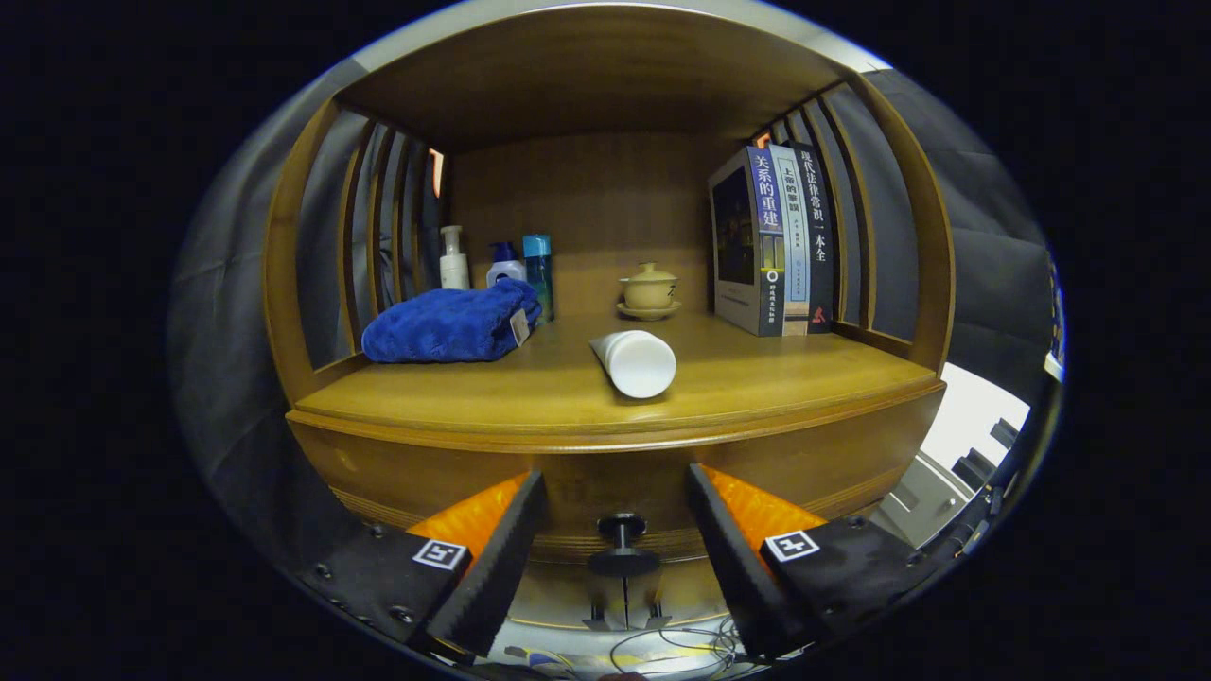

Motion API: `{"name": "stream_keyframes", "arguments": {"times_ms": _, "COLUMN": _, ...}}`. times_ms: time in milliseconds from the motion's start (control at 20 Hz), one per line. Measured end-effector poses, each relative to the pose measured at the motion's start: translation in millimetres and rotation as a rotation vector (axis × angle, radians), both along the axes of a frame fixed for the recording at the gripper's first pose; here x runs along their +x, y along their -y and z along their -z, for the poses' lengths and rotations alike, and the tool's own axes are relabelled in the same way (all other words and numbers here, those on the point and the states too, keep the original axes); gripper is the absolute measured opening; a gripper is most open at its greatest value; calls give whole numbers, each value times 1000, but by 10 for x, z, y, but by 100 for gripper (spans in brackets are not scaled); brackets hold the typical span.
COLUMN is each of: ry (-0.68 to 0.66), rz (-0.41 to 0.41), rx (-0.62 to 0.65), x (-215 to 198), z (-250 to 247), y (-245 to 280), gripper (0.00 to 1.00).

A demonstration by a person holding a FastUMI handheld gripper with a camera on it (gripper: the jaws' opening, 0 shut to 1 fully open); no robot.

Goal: Pull open the drawer, take out the items inside it, and place them on the countertop above the cabinet.

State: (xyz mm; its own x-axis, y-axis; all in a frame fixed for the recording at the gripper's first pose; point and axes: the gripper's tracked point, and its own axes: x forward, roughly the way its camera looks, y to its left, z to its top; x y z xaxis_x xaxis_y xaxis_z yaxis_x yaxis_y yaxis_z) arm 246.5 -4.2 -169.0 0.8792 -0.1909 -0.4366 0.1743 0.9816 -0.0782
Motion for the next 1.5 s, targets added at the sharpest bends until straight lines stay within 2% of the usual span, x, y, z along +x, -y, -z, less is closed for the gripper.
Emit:
{"name": "stream_keyframes", "arguments": {"times_ms": 200, "ry": 4, "rz": -25, "rx": -38, "x": -31, "z": 2, "y": 1, "gripper": 99}}
{"name": "stream_keyframes", "arguments": {"times_ms": 350, "ry": 5, "rz": -79, "rx": 7, "x": -145, "z": -76, "y": -123, "gripper": 99}}
{"name": "stream_keyframes", "arguments": {"times_ms": 700, "ry": 227, "rz": -149, "rx": -7, "x": -664, "z": -936, "y": -329, "gripper": 98}}
{"name": "stream_keyframes", "arguments": {"times_ms": 1150, "ry": 352, "rz": -252, "rx": -92, "x": -1206, "z": -1056, "y": -616, "gripper": 97}}
{"name": "stream_keyframes", "arguments": {"times_ms": 1500, "ry": 306, "rz": -187, "rx": -62, "x": -1138, "z": -802, "y": -442, "gripper": 96}}
